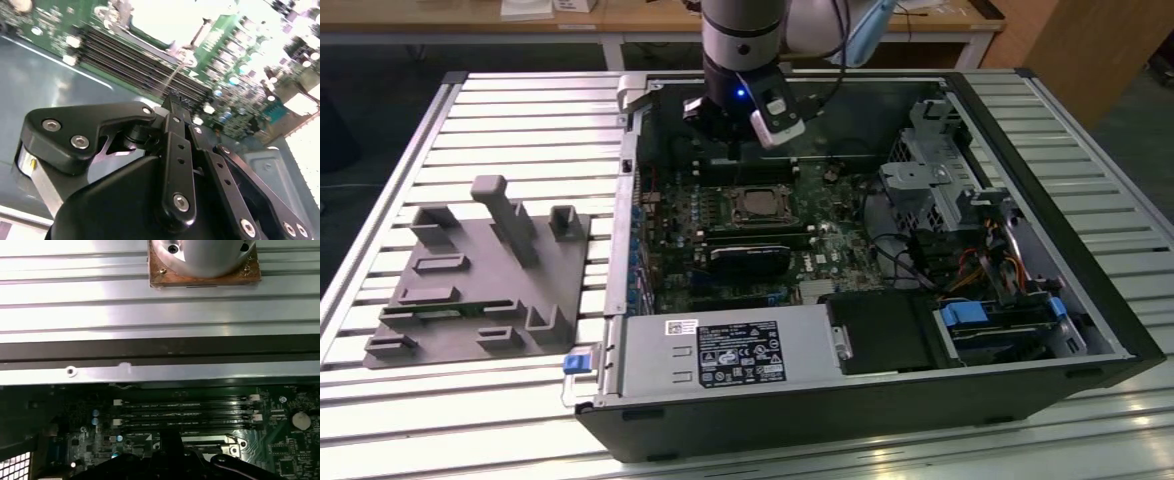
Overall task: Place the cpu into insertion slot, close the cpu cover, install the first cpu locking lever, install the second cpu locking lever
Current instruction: 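Install the first cpu locking lever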
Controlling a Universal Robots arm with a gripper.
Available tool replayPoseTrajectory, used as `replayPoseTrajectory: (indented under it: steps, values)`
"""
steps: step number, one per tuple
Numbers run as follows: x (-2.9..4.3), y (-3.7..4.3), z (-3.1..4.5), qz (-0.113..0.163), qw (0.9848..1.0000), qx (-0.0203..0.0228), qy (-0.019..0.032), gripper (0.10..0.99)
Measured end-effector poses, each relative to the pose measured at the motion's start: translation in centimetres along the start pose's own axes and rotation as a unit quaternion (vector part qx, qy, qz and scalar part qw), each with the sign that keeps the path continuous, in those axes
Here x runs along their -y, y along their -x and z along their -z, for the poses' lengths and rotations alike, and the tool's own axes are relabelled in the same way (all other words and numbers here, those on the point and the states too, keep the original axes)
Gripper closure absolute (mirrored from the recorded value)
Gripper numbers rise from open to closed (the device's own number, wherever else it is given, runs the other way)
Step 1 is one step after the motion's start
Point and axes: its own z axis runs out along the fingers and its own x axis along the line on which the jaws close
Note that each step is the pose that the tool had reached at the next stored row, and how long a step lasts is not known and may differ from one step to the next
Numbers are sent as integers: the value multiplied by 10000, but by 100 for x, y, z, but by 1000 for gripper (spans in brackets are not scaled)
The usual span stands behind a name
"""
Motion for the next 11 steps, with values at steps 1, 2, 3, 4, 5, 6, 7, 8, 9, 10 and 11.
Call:
replayPoseTrajectory:
  steps: [1, 2, 3, 4, 5, 6, 7, 8, 9, 10, 11]
  values:
    - [-3, 43, -1, -2, 10000, -5, 0, 980]
    - [-5, 83, -2, -3, 10000, -11, 0, 980]
    - [-7, 122, -2, -4, 10000, -16, -1, 980]
    - [-9, 161, -3, -6, 10000, -21, -1, 980]
    - [-12, 199, -3, -7, 10000, -26, -2, 980]
    - [-14, 237, -4, -7, 10000, -30, -2, 980]
    - [-16, 272, -5, -9, 10000, -34, -2, 980]
    - [-17, 298, -5, -10, 10000, -37, -2, 980]
    - [-17, 308, -5, -9, 10000, -38, -3, 980]
    - [-17, 312, -5, -9, 10000, -38, -3, 980]
    - [-18, 312, -5, -9, 10000, -38, -3, 980]
